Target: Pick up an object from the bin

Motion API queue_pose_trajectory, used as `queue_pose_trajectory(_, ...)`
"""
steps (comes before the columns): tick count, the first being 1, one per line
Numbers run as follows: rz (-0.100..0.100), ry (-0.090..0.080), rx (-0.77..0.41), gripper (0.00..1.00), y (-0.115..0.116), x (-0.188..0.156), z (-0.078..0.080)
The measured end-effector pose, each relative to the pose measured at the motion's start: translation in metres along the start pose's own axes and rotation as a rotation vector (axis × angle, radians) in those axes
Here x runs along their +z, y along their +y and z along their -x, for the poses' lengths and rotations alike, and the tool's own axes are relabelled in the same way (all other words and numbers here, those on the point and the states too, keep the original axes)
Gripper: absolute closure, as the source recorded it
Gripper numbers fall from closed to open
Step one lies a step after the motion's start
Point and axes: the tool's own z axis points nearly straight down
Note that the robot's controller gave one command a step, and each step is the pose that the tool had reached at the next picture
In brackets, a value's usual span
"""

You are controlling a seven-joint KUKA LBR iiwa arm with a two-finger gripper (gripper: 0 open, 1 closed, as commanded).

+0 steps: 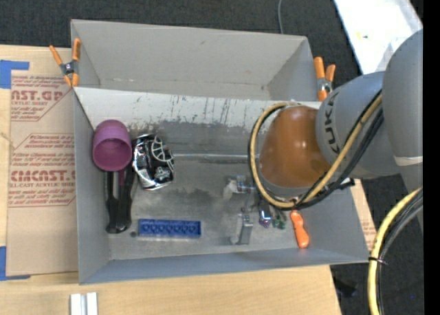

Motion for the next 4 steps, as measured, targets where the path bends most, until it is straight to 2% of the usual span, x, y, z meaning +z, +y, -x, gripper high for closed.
queue_pose_trajectory(1,-0.004,0.000,-0.006,0.00,0.035,0.000,0.010)
queue_pose_trajectory(2,-0.003,0.002,0.017,0.00,0.057,-0.010,-0.014)
queue_pose_trajectory(3,-0.003,-0.001,-0.133,0.00,0.096,-0.002,-0.011)
queue_pose_trajectory(4,-0.005,0.001,-0.056,0.00,0.124,0.001,-0.018)
